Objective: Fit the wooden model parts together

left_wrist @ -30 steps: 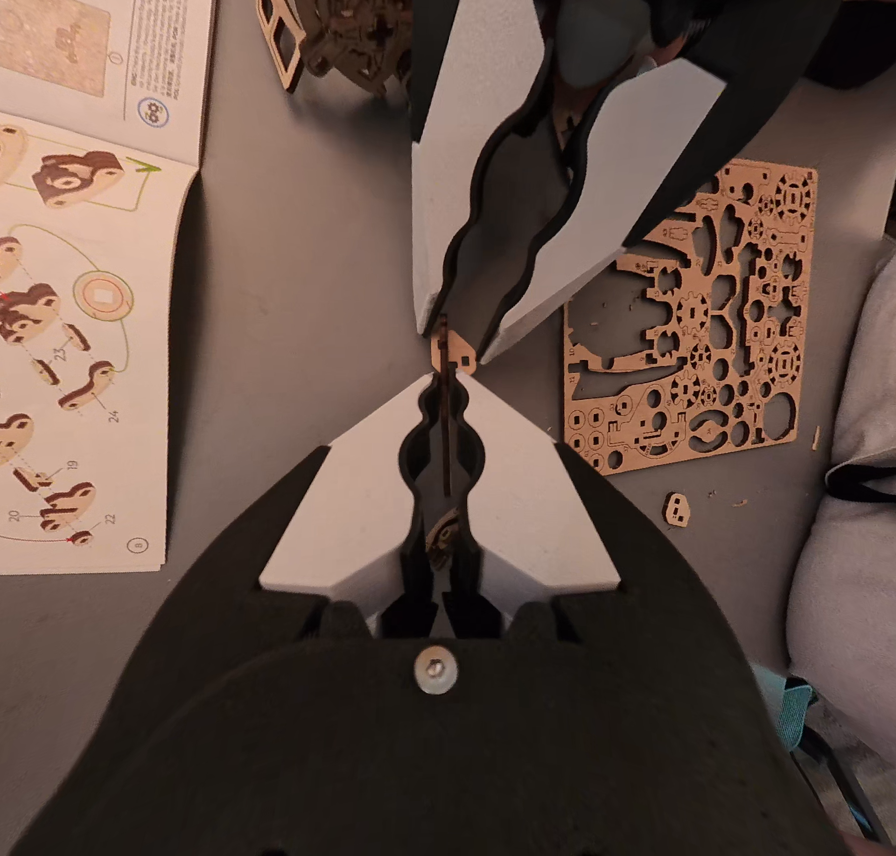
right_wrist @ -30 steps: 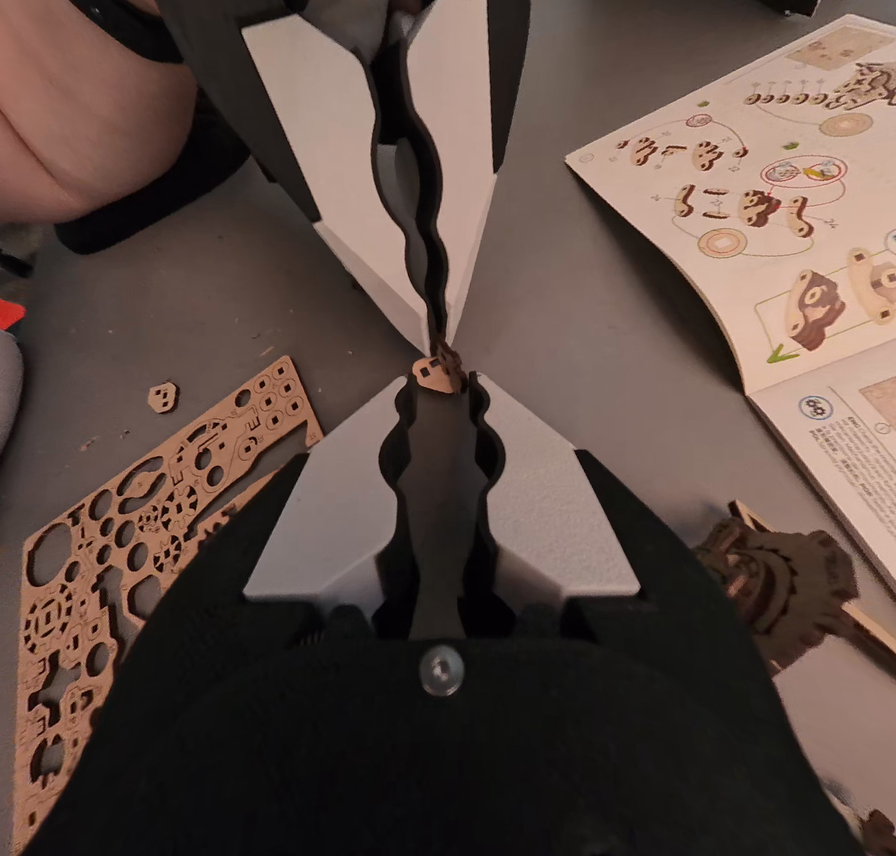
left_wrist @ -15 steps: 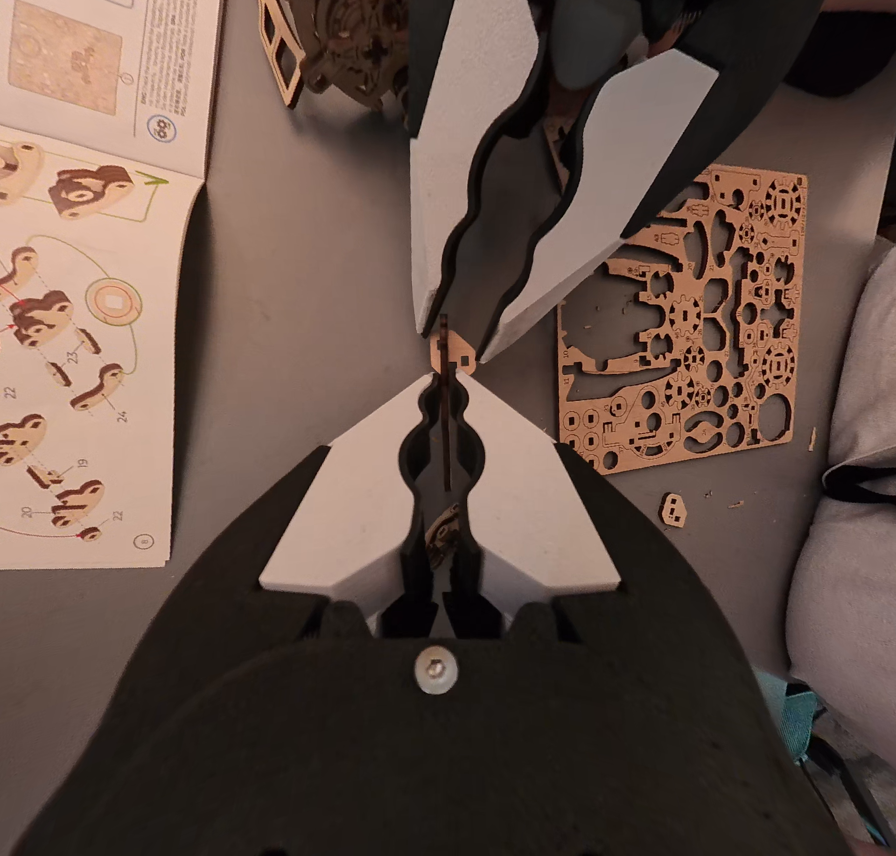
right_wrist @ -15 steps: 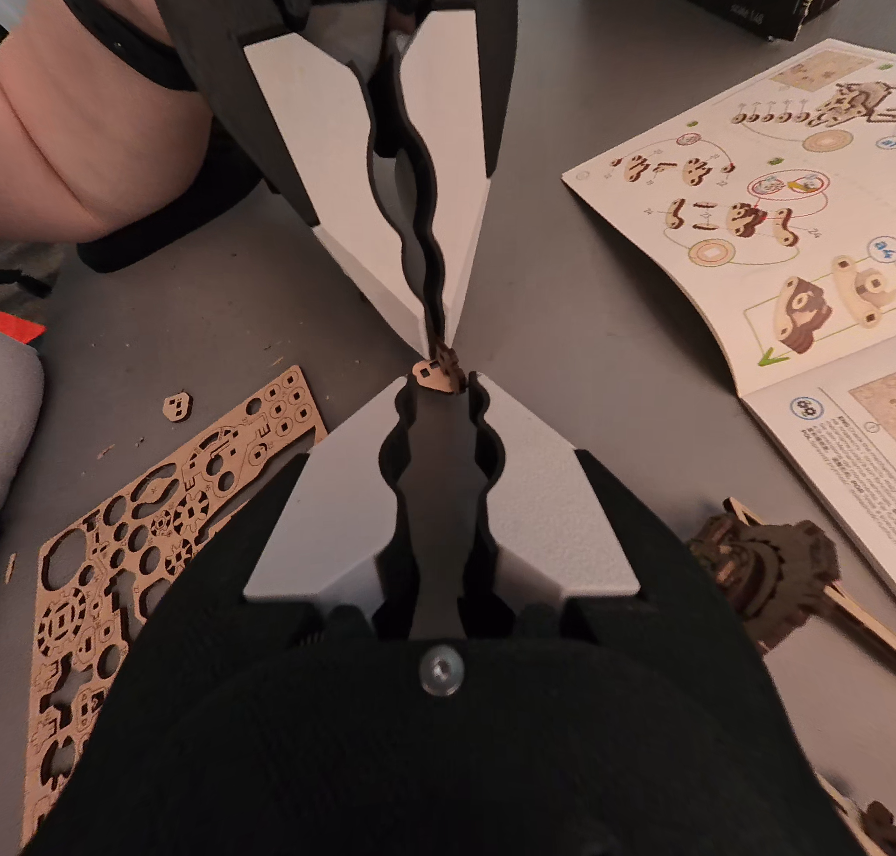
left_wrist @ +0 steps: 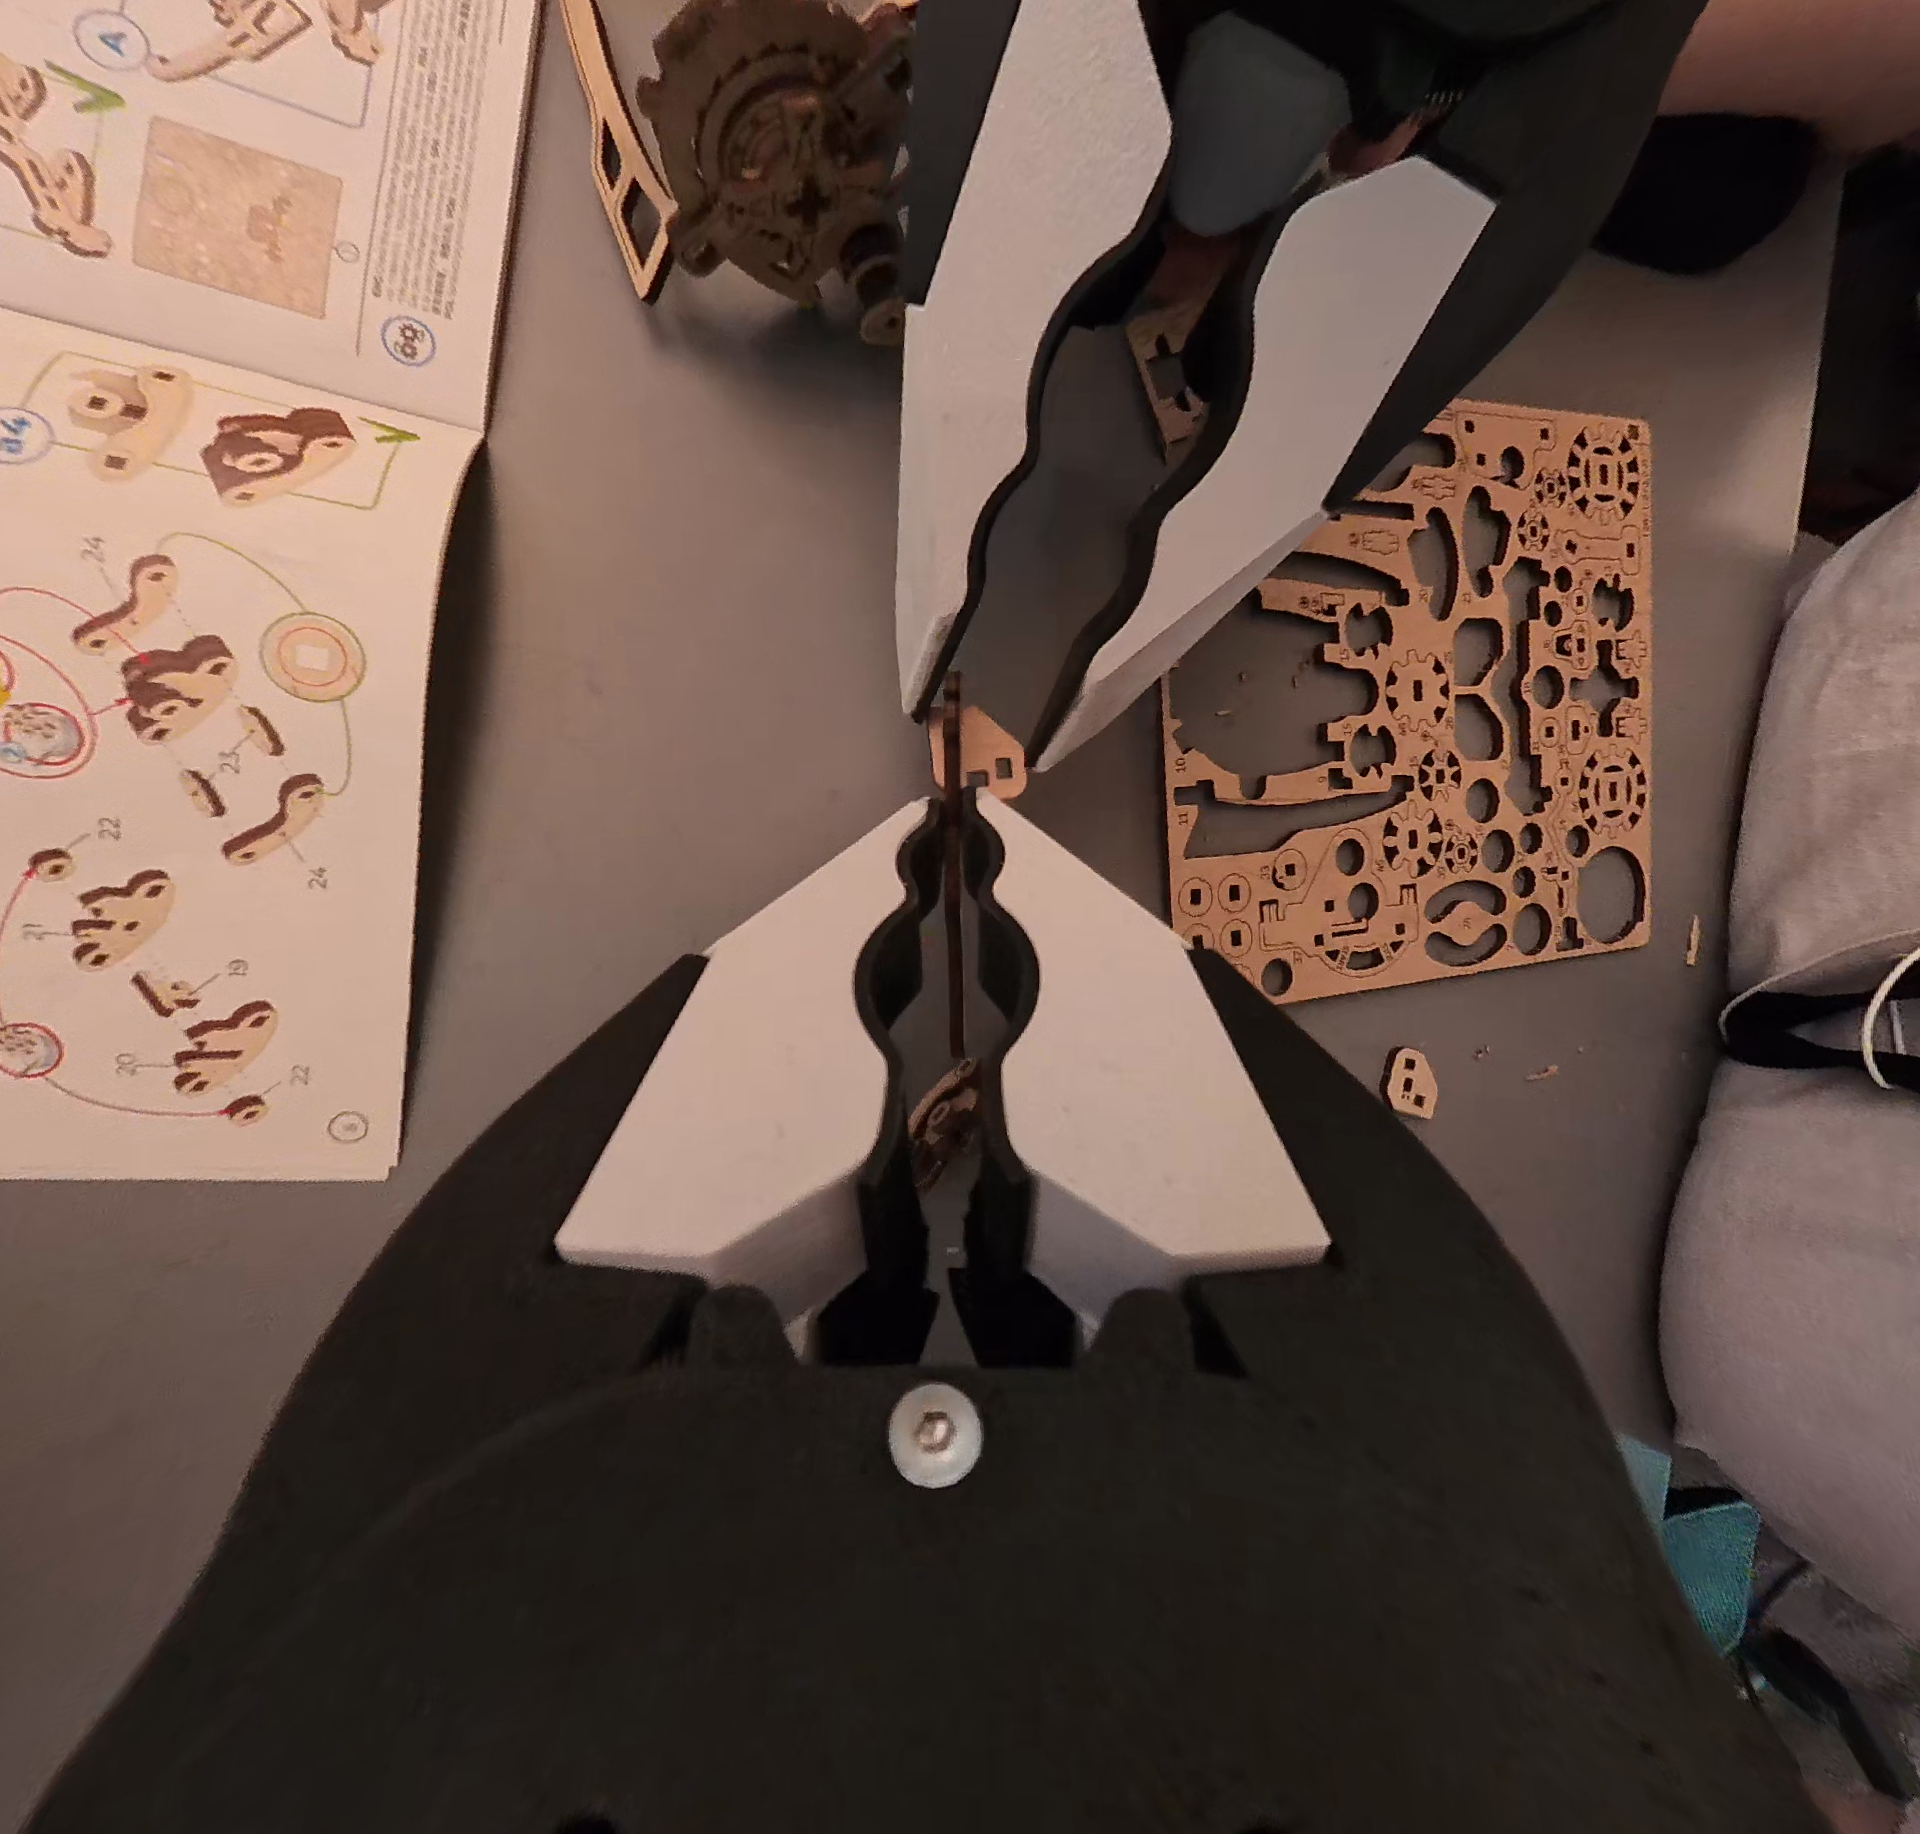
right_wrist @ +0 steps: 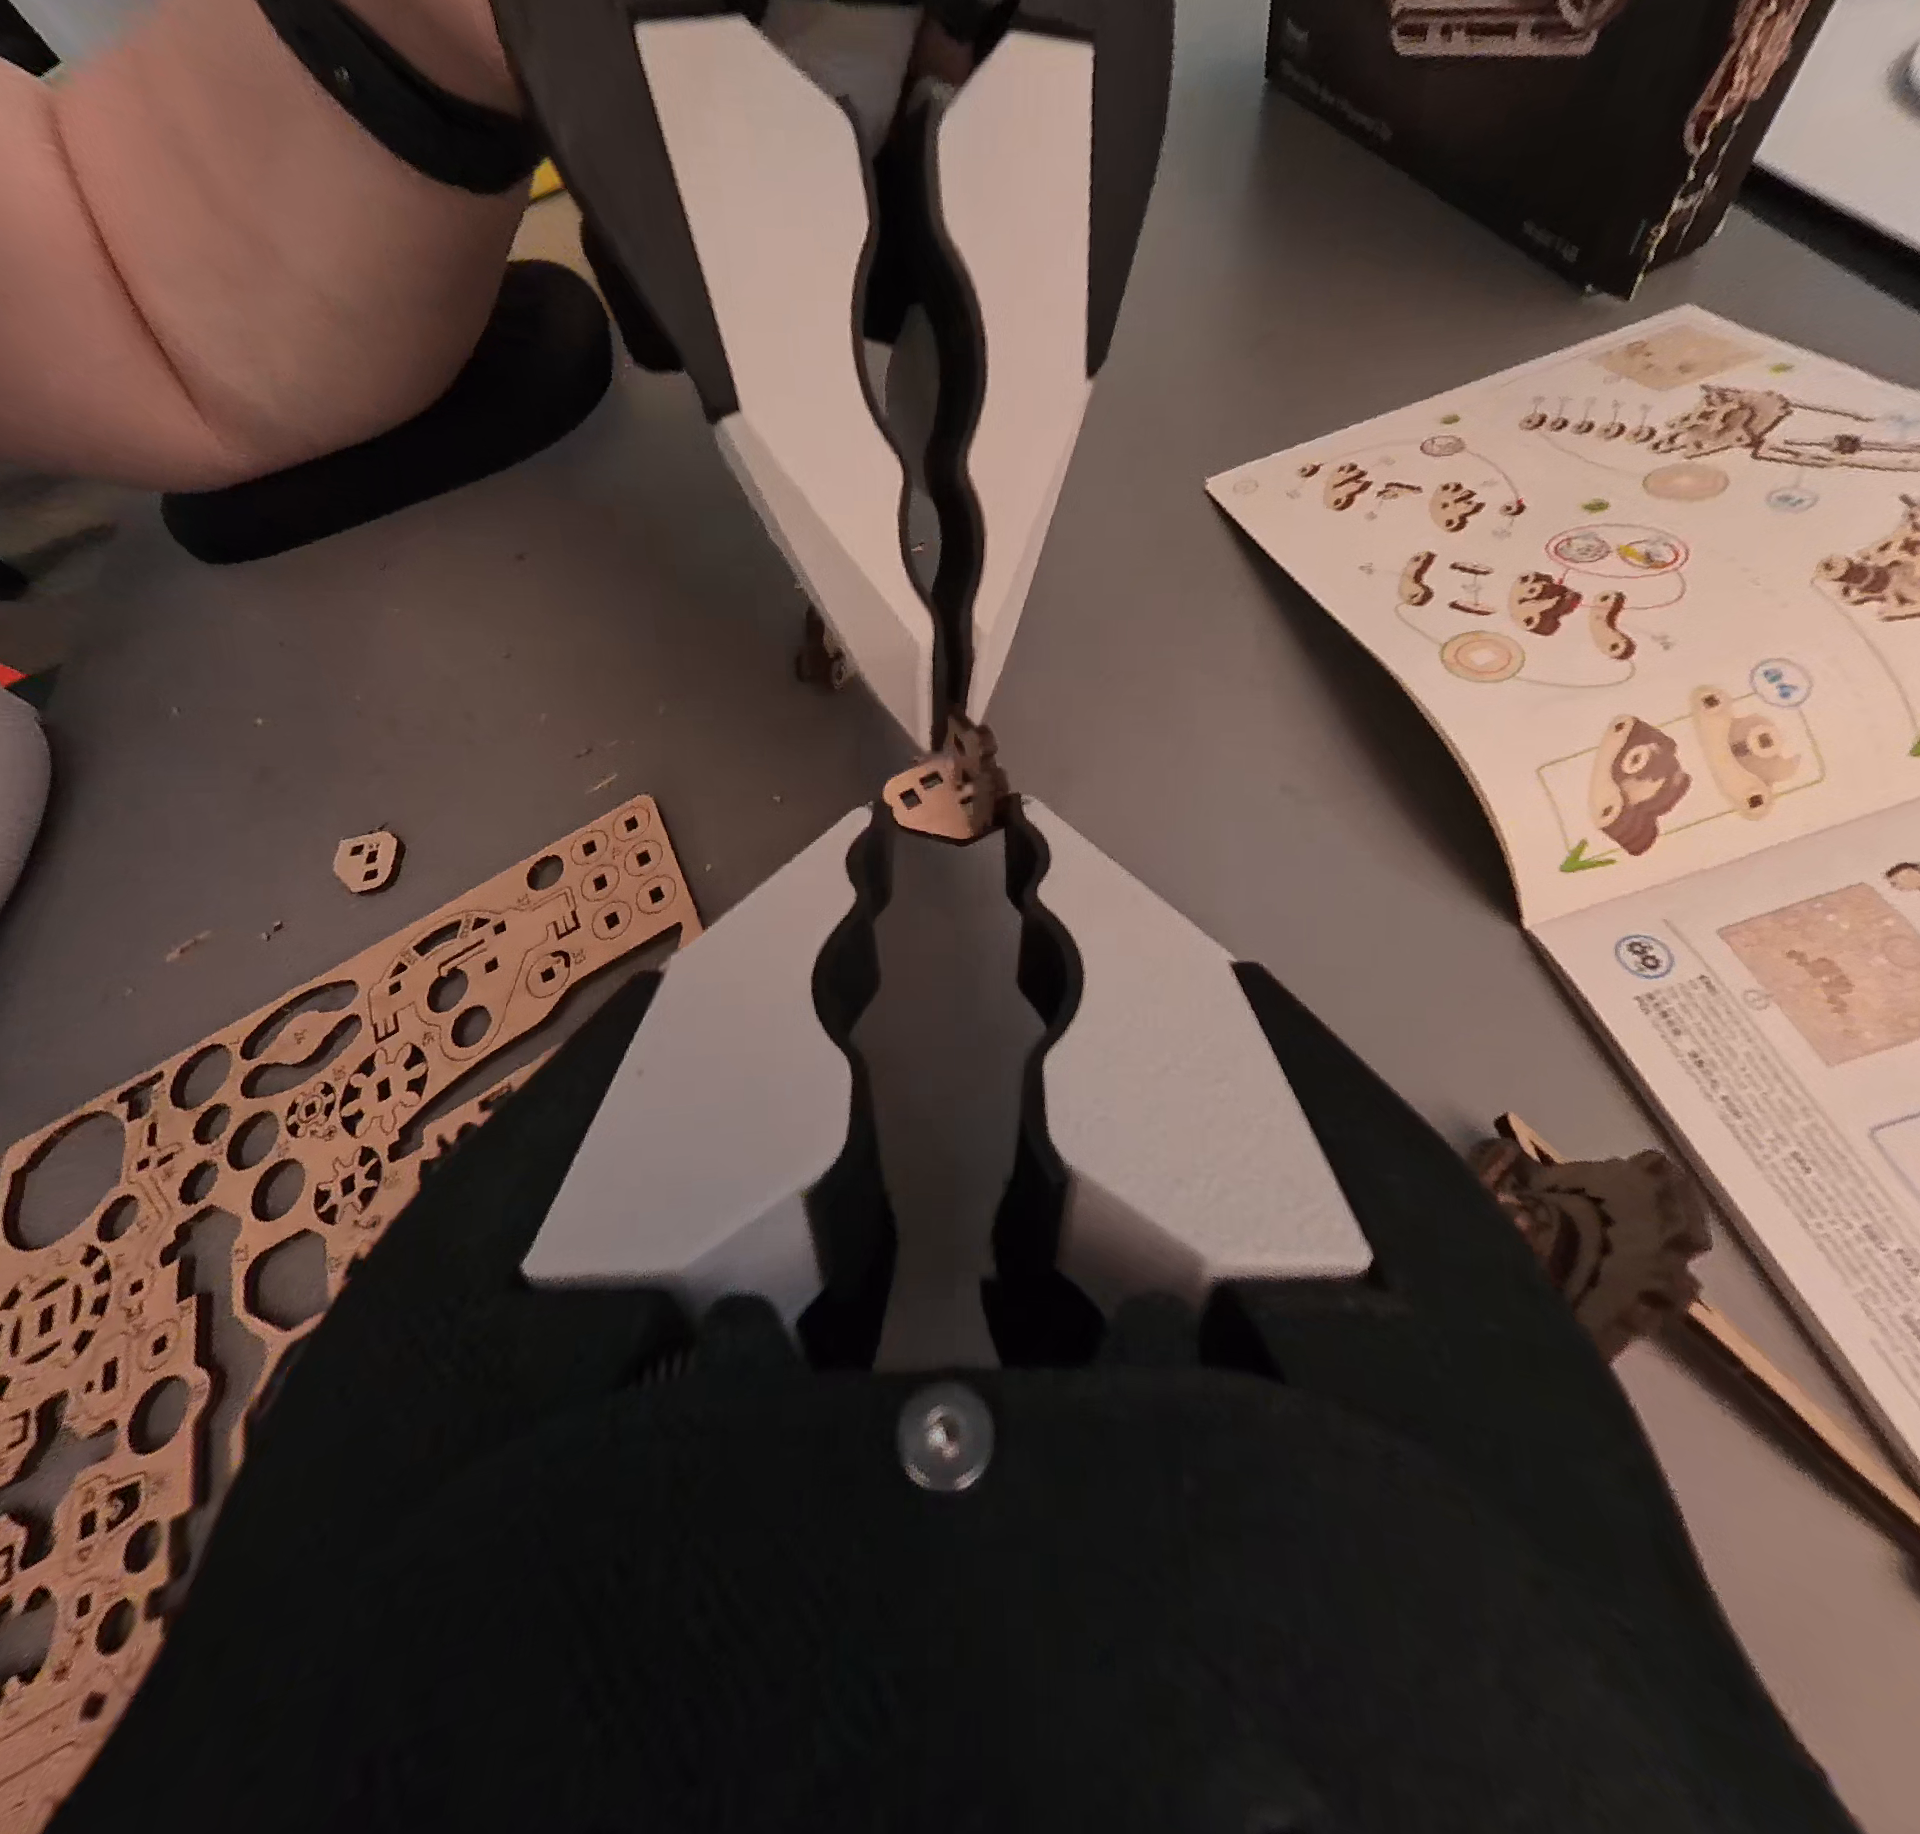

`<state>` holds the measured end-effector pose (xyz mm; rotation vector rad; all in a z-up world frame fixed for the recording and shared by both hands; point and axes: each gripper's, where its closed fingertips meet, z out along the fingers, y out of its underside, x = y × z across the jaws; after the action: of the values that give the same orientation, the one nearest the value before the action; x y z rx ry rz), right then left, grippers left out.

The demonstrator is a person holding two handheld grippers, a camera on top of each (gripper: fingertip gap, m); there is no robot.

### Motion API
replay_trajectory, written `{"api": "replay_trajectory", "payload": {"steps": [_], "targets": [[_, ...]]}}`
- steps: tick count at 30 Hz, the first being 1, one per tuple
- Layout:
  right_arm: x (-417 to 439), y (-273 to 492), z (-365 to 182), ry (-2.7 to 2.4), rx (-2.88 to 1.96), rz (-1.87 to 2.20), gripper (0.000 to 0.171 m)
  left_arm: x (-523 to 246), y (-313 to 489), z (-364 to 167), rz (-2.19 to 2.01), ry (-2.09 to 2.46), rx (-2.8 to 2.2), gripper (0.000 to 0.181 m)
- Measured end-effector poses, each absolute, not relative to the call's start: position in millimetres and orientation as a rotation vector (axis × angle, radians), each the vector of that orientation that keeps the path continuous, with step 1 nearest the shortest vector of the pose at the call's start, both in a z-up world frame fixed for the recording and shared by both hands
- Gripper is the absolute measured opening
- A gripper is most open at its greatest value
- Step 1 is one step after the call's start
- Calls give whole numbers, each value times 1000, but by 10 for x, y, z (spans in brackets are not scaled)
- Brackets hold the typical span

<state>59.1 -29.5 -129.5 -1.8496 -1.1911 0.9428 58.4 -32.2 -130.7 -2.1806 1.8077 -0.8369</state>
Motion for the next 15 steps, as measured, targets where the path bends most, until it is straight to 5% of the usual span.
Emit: {"api": "replay_trajectory", "payload": {"steps": [15], "targets": [[587, -338, -1520, -1304, -1910, 821, 20, 522, -265, -1255, -835, 1775, -2196, 0]]}}
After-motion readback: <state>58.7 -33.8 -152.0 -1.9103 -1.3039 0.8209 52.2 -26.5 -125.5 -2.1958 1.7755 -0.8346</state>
